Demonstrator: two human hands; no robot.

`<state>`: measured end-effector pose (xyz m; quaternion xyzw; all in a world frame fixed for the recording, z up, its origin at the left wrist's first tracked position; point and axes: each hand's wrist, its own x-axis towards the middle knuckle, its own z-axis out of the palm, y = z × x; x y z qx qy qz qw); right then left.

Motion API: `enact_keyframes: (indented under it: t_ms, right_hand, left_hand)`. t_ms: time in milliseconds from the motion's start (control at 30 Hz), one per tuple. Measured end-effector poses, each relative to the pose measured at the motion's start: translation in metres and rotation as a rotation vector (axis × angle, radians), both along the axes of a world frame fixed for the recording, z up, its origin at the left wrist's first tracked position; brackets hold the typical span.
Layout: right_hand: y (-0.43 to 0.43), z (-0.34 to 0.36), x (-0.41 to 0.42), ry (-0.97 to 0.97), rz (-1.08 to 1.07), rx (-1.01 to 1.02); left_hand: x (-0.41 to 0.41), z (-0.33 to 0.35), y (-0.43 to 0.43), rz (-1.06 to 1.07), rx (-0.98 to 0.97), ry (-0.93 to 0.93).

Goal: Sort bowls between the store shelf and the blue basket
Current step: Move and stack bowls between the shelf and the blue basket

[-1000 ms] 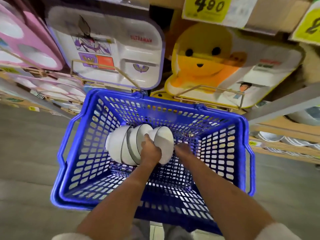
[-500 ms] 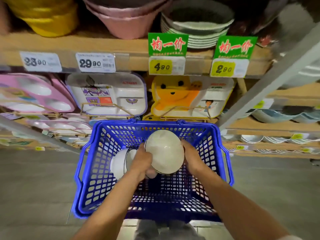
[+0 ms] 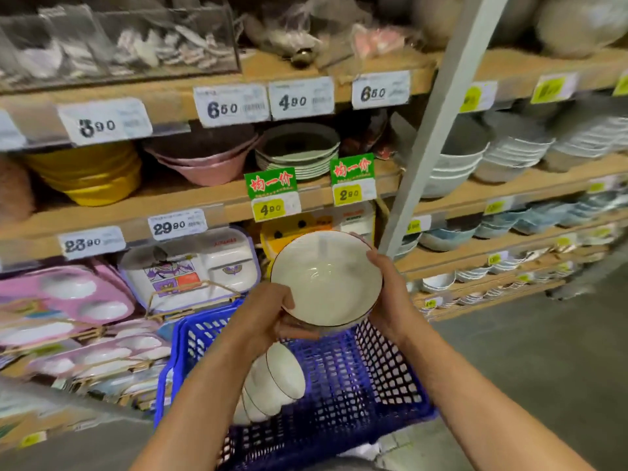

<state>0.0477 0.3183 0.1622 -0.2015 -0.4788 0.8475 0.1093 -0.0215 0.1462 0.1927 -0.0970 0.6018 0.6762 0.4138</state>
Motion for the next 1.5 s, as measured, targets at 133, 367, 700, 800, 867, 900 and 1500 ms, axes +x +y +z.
enact_keyframes:
  t_ms: [133, 367, 700, 800, 867, 900, 1500]
  right_hand:
    - [0.005, 0.027, 0.024, 0.074, -0.109, -0.080]
    - [0.029, 0.056, 0.076, 0.133, -0.241, -0.186]
    - [0.120, 0.097, 0.142, 0.054, -0.351, -0.123]
    - [0.164, 0.111, 0.164, 0.051, -0.334, -0.109]
    - [0.194, 0.121, 0.176, 0.050, -0.329, -0.088]
    - [0.208, 0.126, 0.181, 0.052, -0.335, -0.075]
    - [0.346, 0.209, 0.127, 0.181, -0.248, -0.071]
  left_hand:
    - [0.010, 0.021, 0.018, -0.067, -0.025, 0.148]
    - [0.055, 0.049, 0.072, 0.070, 0.151, 0.363]
    - [0.112, 0.075, 0.179, 0.137, 0.236, 0.373]
    - [0.135, 0.089, 0.223, 0.162, 0.269, 0.371]
    - [0.149, 0.098, 0.250, 0.169, 0.285, 0.380]
    - [0.155, 0.102, 0.263, 0.173, 0.292, 0.392]
    - [0.119, 0.185, 0.387, 0.276, 0.325, 0.519]
